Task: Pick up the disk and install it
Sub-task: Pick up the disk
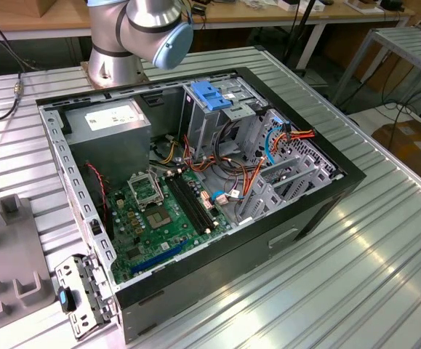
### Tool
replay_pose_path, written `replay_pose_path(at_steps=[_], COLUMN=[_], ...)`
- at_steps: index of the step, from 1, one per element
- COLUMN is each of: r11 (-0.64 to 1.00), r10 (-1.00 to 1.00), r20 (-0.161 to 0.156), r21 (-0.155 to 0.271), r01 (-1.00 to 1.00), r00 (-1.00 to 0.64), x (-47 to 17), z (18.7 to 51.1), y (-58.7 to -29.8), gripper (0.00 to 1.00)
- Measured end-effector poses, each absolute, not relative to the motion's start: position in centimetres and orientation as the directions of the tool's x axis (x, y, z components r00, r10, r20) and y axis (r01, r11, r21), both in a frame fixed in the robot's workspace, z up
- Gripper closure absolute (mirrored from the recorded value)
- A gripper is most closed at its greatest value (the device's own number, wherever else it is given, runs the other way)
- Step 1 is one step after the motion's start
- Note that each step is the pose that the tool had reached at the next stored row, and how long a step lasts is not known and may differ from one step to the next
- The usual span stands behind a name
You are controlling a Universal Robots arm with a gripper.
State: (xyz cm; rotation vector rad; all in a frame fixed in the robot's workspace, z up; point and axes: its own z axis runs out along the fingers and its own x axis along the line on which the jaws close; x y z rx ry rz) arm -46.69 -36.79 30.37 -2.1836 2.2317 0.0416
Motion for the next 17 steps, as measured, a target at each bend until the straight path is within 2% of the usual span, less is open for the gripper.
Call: replay_pose_path(at_steps=[17], r11=[0.022], r10=[-0.999], r20=[-0.032], r21=[0.007], r01=[-1.000], r00=[-0.022], x=[-46.69], z=[29.46], y=[-36.79], gripper=[0.63])
